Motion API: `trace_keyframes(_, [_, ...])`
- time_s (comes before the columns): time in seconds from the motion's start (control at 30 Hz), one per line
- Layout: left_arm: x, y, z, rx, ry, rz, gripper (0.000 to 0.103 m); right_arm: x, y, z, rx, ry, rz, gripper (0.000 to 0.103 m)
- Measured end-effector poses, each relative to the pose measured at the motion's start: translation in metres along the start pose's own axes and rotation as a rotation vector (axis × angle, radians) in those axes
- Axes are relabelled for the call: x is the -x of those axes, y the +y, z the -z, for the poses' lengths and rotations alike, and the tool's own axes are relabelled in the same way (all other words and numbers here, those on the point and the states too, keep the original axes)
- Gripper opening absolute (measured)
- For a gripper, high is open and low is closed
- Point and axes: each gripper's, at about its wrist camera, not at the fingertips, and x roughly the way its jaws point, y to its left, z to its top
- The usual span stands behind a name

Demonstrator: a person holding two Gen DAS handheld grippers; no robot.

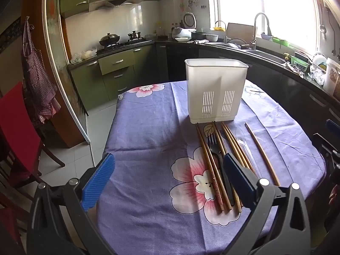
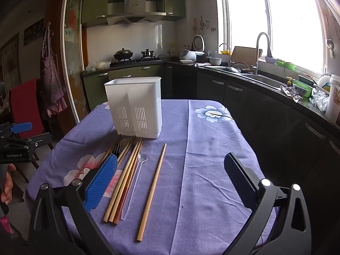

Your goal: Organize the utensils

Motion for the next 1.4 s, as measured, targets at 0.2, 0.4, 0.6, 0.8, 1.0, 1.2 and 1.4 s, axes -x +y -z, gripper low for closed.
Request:
trace_keyframes(0.2, [-0.0001, 0.0, 0.0001, 0.0, 0.0, 0.001, 0.097, -0.0002, -0.0002, -0.0002, -0.001, -0.002, 0.004, 0.099])
trace_keyframes(0.4, [-0.0037, -0.0017, 0.0026, 0.005, 0.0, -0.001, 0.097, -0.0008, 0.0007, 0.0001, 0.003, 0.001, 0.001, 0.099])
trace_keyframes(0.6, [-0.0031, 0.0002, 0.0018, 0.006, 0.001, 0.001, 0.097, -0.0004, 0.0, -0.0004, 0.002, 0.002, 0.002, 0.099])
trace_keyframes(0.8, [0.0003, 0.0008, 0.0023, 0.004, 0.001, 0.0, 0.097, -0.0003, 0.001, -0.0003, 0.002, 0.002, 0.002, 0.099])
trace_keyframes(1.0, [0.0003, 0.0009, 0.0021, 0.003, 0.002, 0.001, 0.097, -0.0004, 0.0009, -0.0004, 0.0, 0.001, 0.001, 0.099])
trace_keyframes(1.2, [-0.0004, 0.0006, 0.0032, 0.002, 0.003, 0.001, 0.097, -0.0016, 0.0005, -0.0001, 0.0, 0.002, 0.001, 0.099])
trace_keyframes(1.4, [-0.0011, -0.0009, 0.0034, 0.003, 0.004, 0.002, 0.097, 0.0012, 0.0023, -0.0008, -0.002, 0.002, -0.001, 0.099])
